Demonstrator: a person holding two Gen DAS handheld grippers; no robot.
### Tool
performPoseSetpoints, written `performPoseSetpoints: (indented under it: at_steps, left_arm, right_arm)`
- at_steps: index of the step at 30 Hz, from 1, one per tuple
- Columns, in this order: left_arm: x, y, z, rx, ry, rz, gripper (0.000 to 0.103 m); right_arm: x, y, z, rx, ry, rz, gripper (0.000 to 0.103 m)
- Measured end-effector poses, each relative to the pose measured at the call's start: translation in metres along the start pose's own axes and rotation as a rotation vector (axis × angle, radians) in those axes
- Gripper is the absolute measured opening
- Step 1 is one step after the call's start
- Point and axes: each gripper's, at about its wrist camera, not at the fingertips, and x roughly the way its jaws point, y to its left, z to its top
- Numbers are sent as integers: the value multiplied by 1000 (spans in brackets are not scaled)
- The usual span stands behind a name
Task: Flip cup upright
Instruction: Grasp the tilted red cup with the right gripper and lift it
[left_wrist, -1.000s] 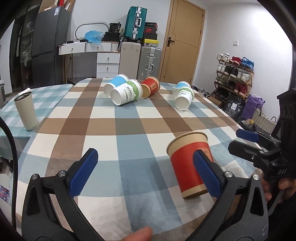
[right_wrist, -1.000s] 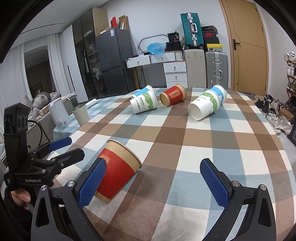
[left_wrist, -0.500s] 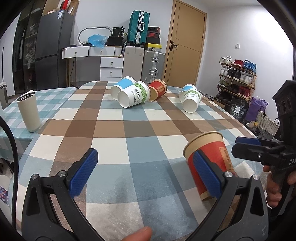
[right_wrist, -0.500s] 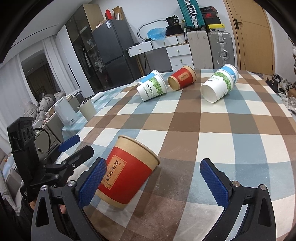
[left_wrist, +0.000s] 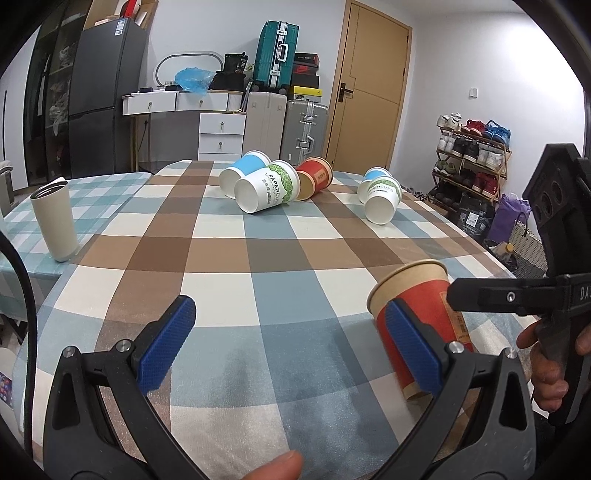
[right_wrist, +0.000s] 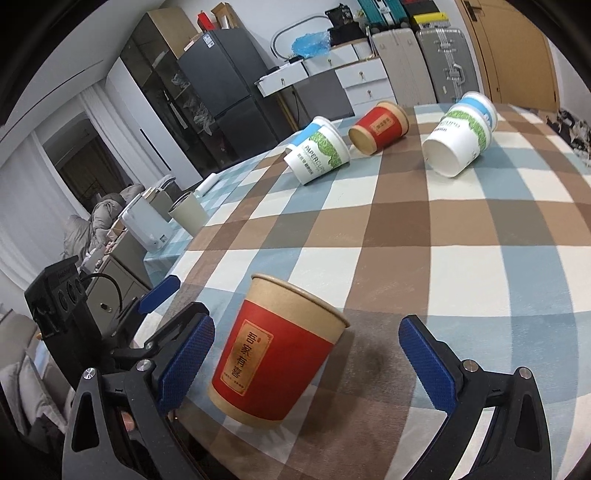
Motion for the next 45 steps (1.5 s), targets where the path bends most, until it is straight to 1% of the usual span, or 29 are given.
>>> performPoseSetpoints:
  at_steps: [5,8,12,13,14,15,18,22,24,28,30,32,36,40,42,45]
  left_arm:
    - [1,-2,-1,16,-3,4,102]
    - [1,-2,-1,13,-3,3,102]
    - [1,-2,-1,13,-3,3,102]
    - [1,-2,-1,13,-4,3,102]
    - [1,-2,-1,14,-4,3,102]
    - [1,-2,-1,15,-4,3,102]
    - [1,-2,-1,16,-5,4,102]
    - [0,-2,-1,14,-4,3,102]
    - [0,-2,-2,14,-4,2,102]
    - [0,-2,-2,15,-3,3,102]
    - [1,-3,-2,14,-4,3,102]
    - [0,-2,-2,15,-4,3,102]
    - [0,-3,-2,16,-6,4,102]
    - [0,-3,-2,15,-6,4,102]
    - [0,-3,-2,14,-5,4,102]
    - [0,-3,-2,16,-6,4,102]
  right_arm:
    - [10,-5,2,51,57,36,102]
    - [16,-11,6,100,96,85,98]
    - [23,-18,11,164,149,137,98]
    - [26,-19,12,182,164,151,96]
    - [28,-20,13,193,176,155,91]
    - [30,-22,14,199,189,153,89]
    - [36,-25,19,220,207,162,87]
    - [39,-29,20,249,230,193,80]
    - [41,-32,21,272,251,222,75]
    - [37,-33,21,268,255,223,72]
    - [32,-30,21,250,240,217,71]
    - [25,-25,23,217,199,217,70]
    - [2,-7,25,77,55,91,70]
    - [-10,10,23,-68,-76,-39,70]
    - [-12,13,21,-89,-120,-57,70]
    - [-9,16,21,-102,-158,-92,70]
